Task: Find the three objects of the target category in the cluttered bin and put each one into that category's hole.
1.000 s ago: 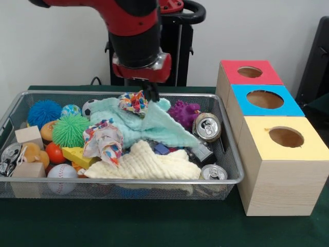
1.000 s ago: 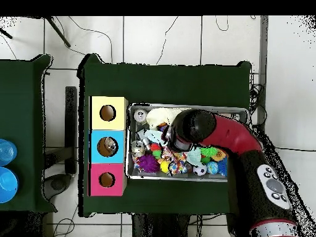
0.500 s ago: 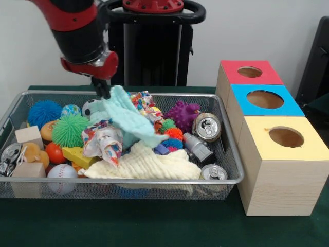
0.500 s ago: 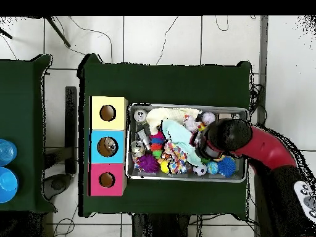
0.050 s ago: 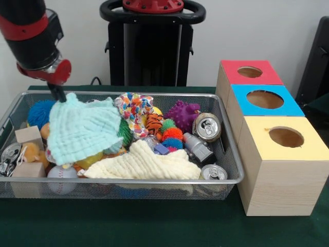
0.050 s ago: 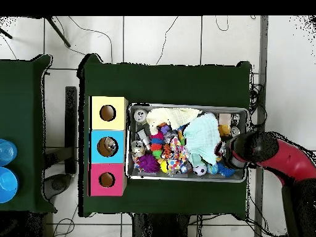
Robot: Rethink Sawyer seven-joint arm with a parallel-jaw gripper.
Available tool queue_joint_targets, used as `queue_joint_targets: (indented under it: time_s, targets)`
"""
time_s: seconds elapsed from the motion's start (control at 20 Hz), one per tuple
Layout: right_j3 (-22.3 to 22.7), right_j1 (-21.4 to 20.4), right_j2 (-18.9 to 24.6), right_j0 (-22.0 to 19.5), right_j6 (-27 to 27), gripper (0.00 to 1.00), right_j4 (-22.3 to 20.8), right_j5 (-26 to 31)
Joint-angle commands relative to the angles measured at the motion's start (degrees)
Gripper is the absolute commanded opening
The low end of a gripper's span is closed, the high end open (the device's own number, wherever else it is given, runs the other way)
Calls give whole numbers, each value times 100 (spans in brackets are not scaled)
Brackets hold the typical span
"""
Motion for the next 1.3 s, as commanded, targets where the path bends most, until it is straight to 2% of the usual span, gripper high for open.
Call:
queue_joint_targets:
  time_s: [0.05,0.4,0.7,1.0,1.15,1.3]
  targets:
    - [-563,395,701,-259,-2273,0,-667,449]
    - [-885,486,802,-386,-2564,0,-942,563]
    - [-713,565,873,-502,-2553,0,-979,303]
    - [-536,774,801,-243,-2116,0,-1123,-150]
    - [-460,744,732,-147,-1871,0,-1103,-228]
    - [-462,775,770,-160,-1888,0,-1019,-188]
